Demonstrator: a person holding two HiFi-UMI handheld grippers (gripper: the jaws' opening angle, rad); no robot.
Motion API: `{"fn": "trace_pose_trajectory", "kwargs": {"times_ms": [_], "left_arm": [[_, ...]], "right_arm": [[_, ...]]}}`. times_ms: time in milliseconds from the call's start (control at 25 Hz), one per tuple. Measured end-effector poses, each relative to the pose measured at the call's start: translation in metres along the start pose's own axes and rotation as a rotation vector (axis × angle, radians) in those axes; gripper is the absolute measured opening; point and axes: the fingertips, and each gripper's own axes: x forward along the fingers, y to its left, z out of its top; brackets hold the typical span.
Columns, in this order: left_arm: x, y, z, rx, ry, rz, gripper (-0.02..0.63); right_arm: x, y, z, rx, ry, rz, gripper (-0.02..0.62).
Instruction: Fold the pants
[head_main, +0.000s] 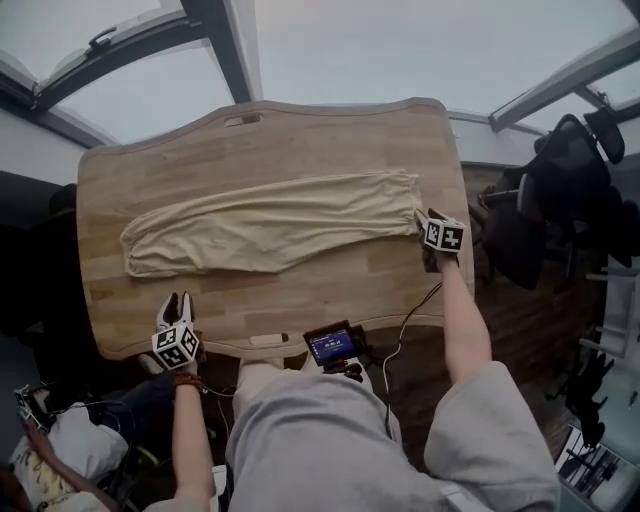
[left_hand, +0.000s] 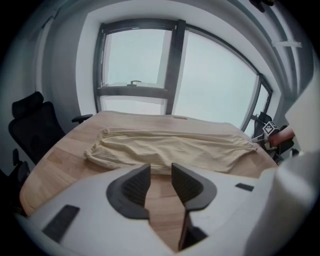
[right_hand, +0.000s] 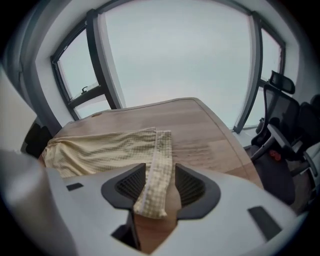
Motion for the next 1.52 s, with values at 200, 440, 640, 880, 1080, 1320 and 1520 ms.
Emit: {"fn": "trace_pose_trajectory", "kwargs": {"times_ms": [200, 440, 640, 880, 1080, 1320, 1520], "left_arm": [[0.014, -0.059, 0.013, 0.038, -0.004, -0.078, 0.129], [0.016, -0.080, 0.022, -0.007, -0.008, -0.078, 0.123], [0.022, -0.081, 0.025, 0.002, 0.001, -0.061, 0.121], [0.025, -0.079, 0.019, -0.027, 0.012, -0.046, 0.117], [0.026, -0.080, 0.023, -0.021, 0.004, -0.069, 0.115], [0.022, -0.048, 0.025, -0.031, -0.021, -0.100, 0.116], [0.022, -0.010, 0.013, -0.045, -0.003, -0.142, 0.115]], "right_arm": [[0.023, 0.001, -0.001, 0.024, 0.012, 0.038, 0.191], [0.041, 0.009, -0.008, -0.001, 0.080, 0.028, 0.204], [0.043, 0.009, -0.004, -0.007, 0.087, 0.023, 0.201], [0.046, 0.026, -0.005, -0.009, 0.141, 0.041, 0.058], [0.039, 0.029, 0.004, 0.054, 0.158, 0.089, 0.041], [0.008, 0.069, 0.037, 0.119, 0.094, 0.161, 0.040], [-0.013, 0.153, 0.048, 0.114, 0.097, 0.213, 0.039]]}}
